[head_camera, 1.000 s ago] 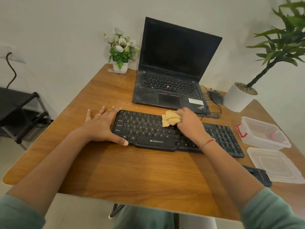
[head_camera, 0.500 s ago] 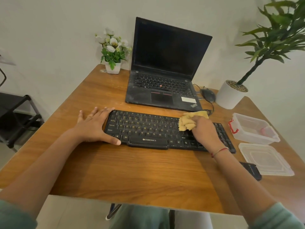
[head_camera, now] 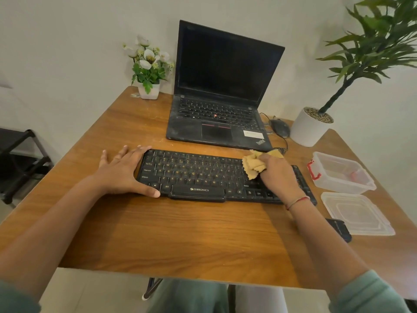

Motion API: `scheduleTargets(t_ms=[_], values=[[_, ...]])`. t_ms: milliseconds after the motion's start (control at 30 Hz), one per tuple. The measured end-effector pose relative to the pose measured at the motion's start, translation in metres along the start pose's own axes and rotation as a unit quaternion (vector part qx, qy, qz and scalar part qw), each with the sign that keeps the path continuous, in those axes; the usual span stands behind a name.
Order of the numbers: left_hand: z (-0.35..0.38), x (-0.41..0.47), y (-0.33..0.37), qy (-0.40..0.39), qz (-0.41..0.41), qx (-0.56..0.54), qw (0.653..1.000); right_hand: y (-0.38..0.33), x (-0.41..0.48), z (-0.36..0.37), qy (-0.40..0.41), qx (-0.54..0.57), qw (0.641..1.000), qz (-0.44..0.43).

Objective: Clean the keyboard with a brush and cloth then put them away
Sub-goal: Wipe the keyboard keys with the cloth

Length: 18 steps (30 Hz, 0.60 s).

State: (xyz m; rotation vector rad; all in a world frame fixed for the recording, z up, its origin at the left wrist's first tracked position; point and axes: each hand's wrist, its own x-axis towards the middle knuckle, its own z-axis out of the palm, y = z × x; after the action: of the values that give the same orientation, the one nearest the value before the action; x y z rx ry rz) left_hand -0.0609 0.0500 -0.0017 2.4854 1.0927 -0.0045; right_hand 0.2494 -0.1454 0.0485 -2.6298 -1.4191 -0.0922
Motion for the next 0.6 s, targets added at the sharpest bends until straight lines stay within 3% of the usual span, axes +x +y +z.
scheduleTargets(t_ms=[100, 267, 467, 600], values=[[0.001, 0.0, 0.0, 0.001, -0.001, -0.002, 1.0, -0.003, -0.009, 0.001, -0.023, 0.024, 0.998, -0.061], [0.0, -0.001, 0.001, 0.004, -0.002, -0.006, 1.0, 0.018, -0.002, -0.002, -0.004, -0.012, 1.0, 0.017], [0.0, -0.001, 0.0, 0.0, -0.002, -0.008, 1.0, 0.014, -0.036, 0.004, -0.021, 0.041, 0.998, -0.05], [-0.001, 0.0, 0.0, -0.001, -0.001, -0.007, 1.0, 0.029, -0.037, 0.0, -0.012, 0.034, 0.999, -0.011]])
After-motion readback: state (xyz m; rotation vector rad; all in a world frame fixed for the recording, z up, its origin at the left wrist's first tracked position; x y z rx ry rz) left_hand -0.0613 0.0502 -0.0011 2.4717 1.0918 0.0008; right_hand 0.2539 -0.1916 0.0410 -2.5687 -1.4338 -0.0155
